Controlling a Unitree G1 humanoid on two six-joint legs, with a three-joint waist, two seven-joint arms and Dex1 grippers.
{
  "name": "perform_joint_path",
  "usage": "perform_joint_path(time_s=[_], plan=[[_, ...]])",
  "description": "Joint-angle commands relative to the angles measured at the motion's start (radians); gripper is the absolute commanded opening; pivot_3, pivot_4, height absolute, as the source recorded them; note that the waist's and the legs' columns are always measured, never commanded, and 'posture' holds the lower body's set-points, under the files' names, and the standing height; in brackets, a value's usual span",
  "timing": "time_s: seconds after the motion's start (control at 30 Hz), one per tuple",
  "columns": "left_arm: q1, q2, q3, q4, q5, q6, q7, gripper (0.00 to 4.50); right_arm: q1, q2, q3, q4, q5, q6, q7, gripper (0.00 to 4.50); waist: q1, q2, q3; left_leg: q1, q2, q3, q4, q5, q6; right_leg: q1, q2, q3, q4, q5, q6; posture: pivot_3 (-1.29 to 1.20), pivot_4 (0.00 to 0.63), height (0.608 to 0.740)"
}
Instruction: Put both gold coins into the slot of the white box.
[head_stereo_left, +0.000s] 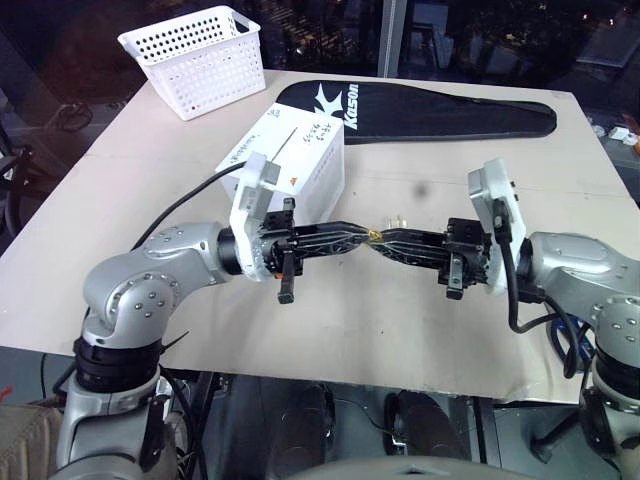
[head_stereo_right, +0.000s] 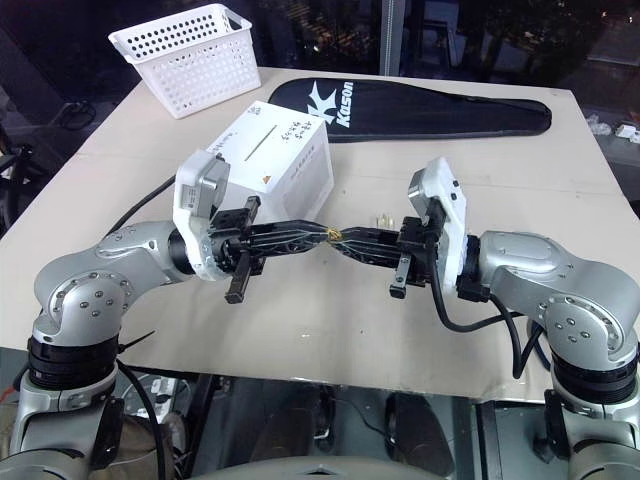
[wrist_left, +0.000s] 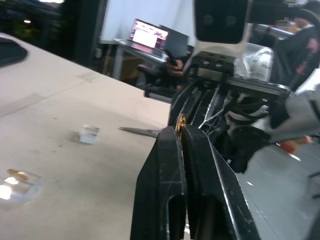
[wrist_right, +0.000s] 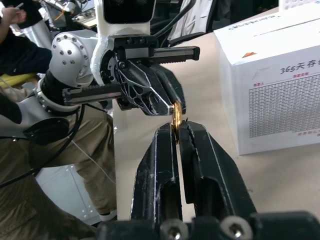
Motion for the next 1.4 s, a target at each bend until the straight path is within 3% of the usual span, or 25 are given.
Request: perform_joint_path(time_s=[0.03,0.33,0.37,0.43,0.5,0.7,0.83,0.97,1.2,1.4], plan=[[0.005,0.0,0.006,-0.029,-0.023,0.0,-0.017,0.07,0.002,0.001,0.011,-0.037,0.033,-0.029,-0.011,0.0,0.0,0.0,0.0,0.0,0.0,0.0,0.0,0.0,0.0,0.0,0.0,0.0,0.0,0.0,0.0,0.0,0.15,0.74],[0.023,0.005,0.013,-0.034,-0.044,0.009,-0.037,0.07,-0.003,0.0,0.009,-0.01,0.08,-0.04,-0.022,0.0,0.0,0.0,0.0,0.0,0.0,0.0,0.0,0.0,0.0,0.0,0.0,0.0,0.0,0.0,0.0,0.0,0.15,0.74],[0.024,0.004,0.018,-0.032,-0.052,0.013,-0.034,0.02,-0.003,-0.006,0.003,-0.008,0.103,-0.037,-0.009,0.29,0.0,0.0,0.0,0.0,0.0,0.0,0.0,0.0,0.0,0.0,0.0,0.0,0.0,0.0,0.0,0.0,0.15,0.74],[0.027,0.006,0.035,-0.025,-0.072,0.024,-0.026,0.02,-0.001,-0.018,-0.003,-0.006,0.124,-0.035,-0.003,0.29,0.0,0.0,0.0,0.0,0.0,0.0,0.0,0.0,0.0,0.0,0.0,0.0,0.0,0.0,0.0,0.0,0.15,0.74],[0.031,0.009,0.062,-0.015,-0.094,0.032,-0.01,0.0,-0.001,-0.032,-0.003,-0.005,0.101,-0.043,-0.019,0.88,0.0,0.0,0.0,0.0,0.0,0.0,0.0,0.0,0.0,0.0,0.0,0.0,0.0,0.0,0.0,0.0,0.15,0.74],[0.046,0.033,0.197,0.007,-0.216,0.073,0.147,0.0,0.024,-0.102,-0.037,-0.012,0.007,-0.102,-0.032,3.68,0.0,0.0,0.0,0.0,0.0,0.0,0.0,0.0,0.0,0.0,-0.001,0.0,0.0,0.0,0.0,0.0,0.15,0.74],[0.025,0.049,0.279,0.04,-0.264,0.074,0.281,0.0,0.047,-0.149,-0.063,-0.021,-0.049,-0.165,-0.01,3.68,0.001,0.0,0.0,0.0,0.0,0.0,0.0,0.0,0.0,0.0,-0.002,0.0,0.0,-0.001,0.002,0.0,0.15,0.74],[-0.098,0.072,0.309,0.122,-0.107,0.017,0.512,0.0,0.029,-0.202,-0.097,-0.016,-0.108,-0.221,0.002,3.68,0.006,-0.001,0.001,0.0,0.0,0.0,0.0,0.0,0.0,0.0,-0.001,0.0,0.0,-0.002,0.003,0.0,0.15,0.74],[-0.353,0.152,0.206,0.273,-0.088,0.303,0.734,0.0,-0.022,-0.26,-0.094,-0.005,-0.192,-0.299,0.048,3.68,0.01,-0.003,0.002,0.0,0.0,0.001,0.001,0.0,0.0,0.0,-0.001,0.0,0.0,-0.001,0.003,0.0,0.15,0.74],[-0.492,0.095,0.186,0.418,-0.051,0.432,0.801,0.0,-0.03,-0.254,-0.067,0.006,-0.246,-0.332,0.055,3.68,0.009,-0.003,0.002,-0.001,-0.001,0.0,0.0,0.0,0.0,0.0,-0.001,0.0,0.0,-0.001,0.003,0.0,0.15,0.74]])
